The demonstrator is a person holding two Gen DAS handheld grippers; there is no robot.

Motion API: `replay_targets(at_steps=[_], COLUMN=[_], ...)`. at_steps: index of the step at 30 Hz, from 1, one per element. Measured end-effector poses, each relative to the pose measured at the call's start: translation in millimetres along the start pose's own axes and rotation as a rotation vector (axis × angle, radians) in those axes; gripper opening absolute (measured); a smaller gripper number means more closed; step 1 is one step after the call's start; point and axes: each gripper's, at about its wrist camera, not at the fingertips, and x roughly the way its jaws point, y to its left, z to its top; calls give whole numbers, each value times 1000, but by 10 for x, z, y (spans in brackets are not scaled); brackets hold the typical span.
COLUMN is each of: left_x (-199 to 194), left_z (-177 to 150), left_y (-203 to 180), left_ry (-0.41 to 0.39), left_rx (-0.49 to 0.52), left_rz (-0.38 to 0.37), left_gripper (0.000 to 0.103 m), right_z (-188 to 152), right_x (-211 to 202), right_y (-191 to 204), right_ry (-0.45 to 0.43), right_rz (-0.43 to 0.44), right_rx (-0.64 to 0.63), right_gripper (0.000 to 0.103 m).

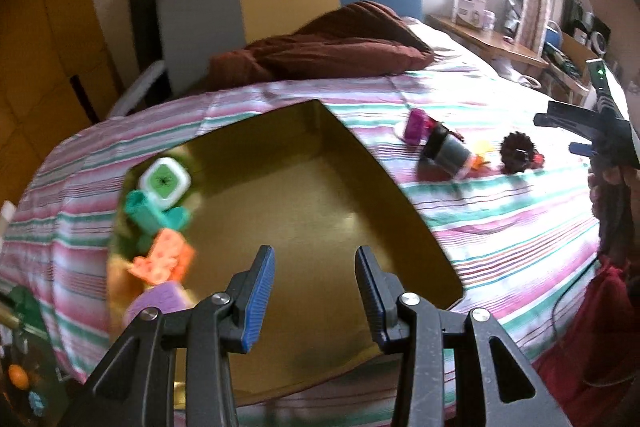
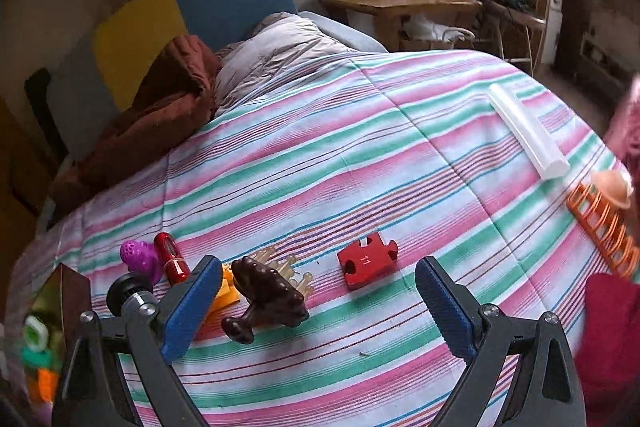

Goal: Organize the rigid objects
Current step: 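Move both grippers away from the tray toward the remaining toys, then grasp the grey cup with black lid with the left gripper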

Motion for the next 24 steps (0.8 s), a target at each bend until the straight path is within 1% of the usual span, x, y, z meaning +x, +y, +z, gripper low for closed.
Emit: replay_targets(at_steps=[3,7,13,15,17,19,20,22,24], left_x=[78,163,303,409,523,652,712,870,1024], left_z=[68,187,439,544,641,739,775,843,891], left_y=[-122,-284,-627,-796,-928,-1073,-1134,-1260,-1330], left_ry=[18,39,49,63,80,95,96,109,128], left_rx=[7,16,75,133,175,220,248,297,326], left_rz=[-42,-105,-174,-175,-195,-216,-221,-225,-237], left_gripper=[42,42,42,42,48,75,79,80,81], right_z=[-26,-11,4,11,21,27,34,40,45], right_x=[-15,-8,-65,-72,-72,-79,-78,-80,-72], right_y=[-7,-66,-100,-115,-140,-168,-185,-223,-286], right_ry=[0,11,-6,-5,-2,-2,-2,-5,-2], right_rz=[-8,10,33,42,53,63,64,70,72], right_rx=[15,53,75,86,100,115,121,141,172], right_gripper=[98,98,98,98,98,98,98,98,99])
